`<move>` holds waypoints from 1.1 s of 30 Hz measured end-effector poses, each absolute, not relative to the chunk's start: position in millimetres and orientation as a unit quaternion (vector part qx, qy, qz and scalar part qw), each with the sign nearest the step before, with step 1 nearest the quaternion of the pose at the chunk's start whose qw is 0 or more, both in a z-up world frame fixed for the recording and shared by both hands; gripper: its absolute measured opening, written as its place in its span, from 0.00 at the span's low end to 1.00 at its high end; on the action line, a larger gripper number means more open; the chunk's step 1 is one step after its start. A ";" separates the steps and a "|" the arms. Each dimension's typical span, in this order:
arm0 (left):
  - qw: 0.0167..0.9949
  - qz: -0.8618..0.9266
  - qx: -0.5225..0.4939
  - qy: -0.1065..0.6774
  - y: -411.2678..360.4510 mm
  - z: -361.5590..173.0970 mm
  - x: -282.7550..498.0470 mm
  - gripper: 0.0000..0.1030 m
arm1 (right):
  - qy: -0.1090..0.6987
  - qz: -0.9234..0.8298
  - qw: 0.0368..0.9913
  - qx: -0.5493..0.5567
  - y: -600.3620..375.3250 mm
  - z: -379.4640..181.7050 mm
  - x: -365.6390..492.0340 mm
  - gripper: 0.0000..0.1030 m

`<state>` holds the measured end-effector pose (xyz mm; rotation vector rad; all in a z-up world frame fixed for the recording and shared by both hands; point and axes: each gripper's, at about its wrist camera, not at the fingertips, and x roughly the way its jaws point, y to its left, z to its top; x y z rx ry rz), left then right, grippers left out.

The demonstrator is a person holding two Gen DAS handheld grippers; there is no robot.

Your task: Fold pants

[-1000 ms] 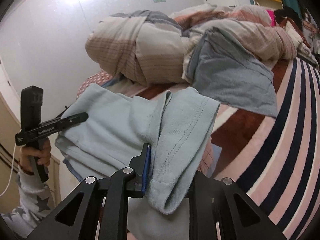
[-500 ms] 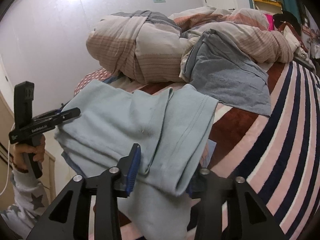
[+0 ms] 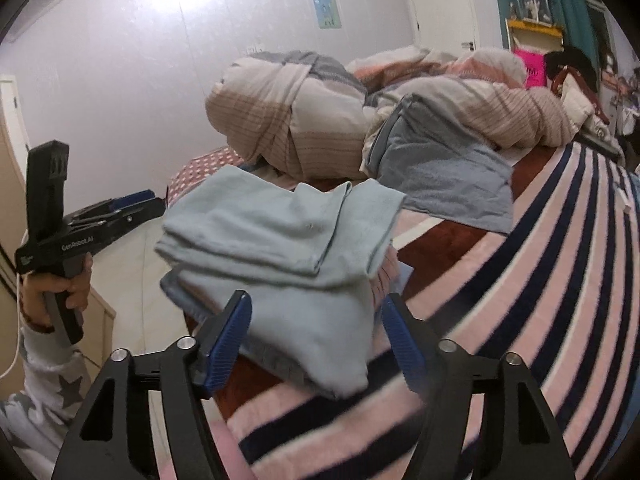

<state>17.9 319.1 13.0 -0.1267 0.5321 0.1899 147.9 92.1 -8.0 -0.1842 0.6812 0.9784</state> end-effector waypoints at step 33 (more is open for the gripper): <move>0.984 -0.020 -0.029 0.173 32.2 17.4 39.5 0.90 | 0.155 0.120 0.979 -0.055 -170.8 -15.0 37.0 0.99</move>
